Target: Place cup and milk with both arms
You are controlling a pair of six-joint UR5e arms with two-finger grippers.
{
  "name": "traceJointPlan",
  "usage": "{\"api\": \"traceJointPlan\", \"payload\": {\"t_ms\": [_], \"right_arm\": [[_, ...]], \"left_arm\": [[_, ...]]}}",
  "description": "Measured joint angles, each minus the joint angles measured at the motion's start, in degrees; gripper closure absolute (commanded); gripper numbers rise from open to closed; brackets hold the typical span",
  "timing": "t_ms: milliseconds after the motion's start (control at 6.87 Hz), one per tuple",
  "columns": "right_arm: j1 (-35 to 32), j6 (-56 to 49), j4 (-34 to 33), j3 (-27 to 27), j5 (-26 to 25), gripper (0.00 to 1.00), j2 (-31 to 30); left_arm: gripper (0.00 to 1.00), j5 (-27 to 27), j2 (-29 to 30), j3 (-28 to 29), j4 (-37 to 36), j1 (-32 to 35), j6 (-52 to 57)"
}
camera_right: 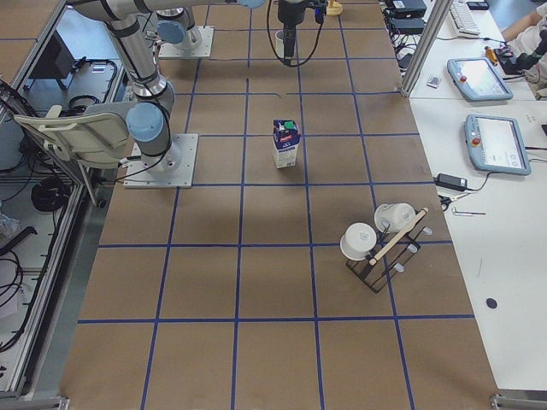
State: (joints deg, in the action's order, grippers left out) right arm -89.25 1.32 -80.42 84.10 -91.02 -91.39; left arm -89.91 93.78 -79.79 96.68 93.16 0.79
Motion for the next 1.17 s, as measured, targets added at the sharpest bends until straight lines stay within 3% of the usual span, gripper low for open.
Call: {"api": "traceJointPlan", "payload": {"t_ms": [1165], "right_arm": [[0.0, -0.5, -0.1, 0.0, 0.0, 0.0, 0.0]], "left_arm": [[0.0, 0.8, 0.2, -0.3, -0.5, -0.4, -0.5]]}}
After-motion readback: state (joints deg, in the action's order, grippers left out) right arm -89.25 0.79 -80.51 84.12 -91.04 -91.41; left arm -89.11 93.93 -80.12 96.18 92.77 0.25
